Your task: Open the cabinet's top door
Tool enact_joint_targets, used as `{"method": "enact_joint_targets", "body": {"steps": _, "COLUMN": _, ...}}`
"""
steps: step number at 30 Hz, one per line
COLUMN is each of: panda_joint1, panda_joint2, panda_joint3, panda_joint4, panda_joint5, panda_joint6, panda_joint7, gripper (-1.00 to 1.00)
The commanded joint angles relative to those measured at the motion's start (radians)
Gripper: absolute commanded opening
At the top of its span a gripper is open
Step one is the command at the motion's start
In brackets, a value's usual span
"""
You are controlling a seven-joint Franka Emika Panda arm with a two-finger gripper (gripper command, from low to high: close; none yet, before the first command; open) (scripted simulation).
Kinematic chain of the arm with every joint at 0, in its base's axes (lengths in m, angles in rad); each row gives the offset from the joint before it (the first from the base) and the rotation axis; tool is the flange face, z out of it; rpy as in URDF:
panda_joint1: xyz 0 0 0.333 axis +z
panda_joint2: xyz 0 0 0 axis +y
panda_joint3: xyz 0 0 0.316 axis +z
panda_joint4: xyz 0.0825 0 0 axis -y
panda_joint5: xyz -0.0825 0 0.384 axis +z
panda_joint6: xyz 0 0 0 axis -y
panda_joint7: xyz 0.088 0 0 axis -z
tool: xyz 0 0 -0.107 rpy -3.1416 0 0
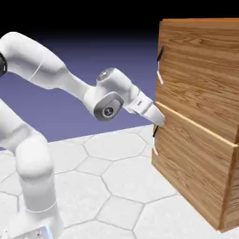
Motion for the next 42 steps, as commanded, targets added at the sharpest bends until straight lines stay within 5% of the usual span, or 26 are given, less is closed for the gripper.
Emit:
{"method": "enact_joint_targets", "body": {"steps": 1, "panda_joint1": -0.014, "panda_joint2": -0.005, "panda_joint3": 0.017, "panda_joint4": 0.011, "panda_joint5": 0.044, "panda_joint6": 0.001, "panda_joint7": -0.031, "gripper": 0.00}}
{"method": "enact_joint_targets", "body": {"steps": 42, "panda_joint1": -0.603, "panda_joint2": -0.209, "panda_joint3": 0.698, "panda_joint4": 0.443, "panda_joint5": 1.827, "panda_joint6": 0.045, "panda_joint7": -1.309, "gripper": 0.00}}
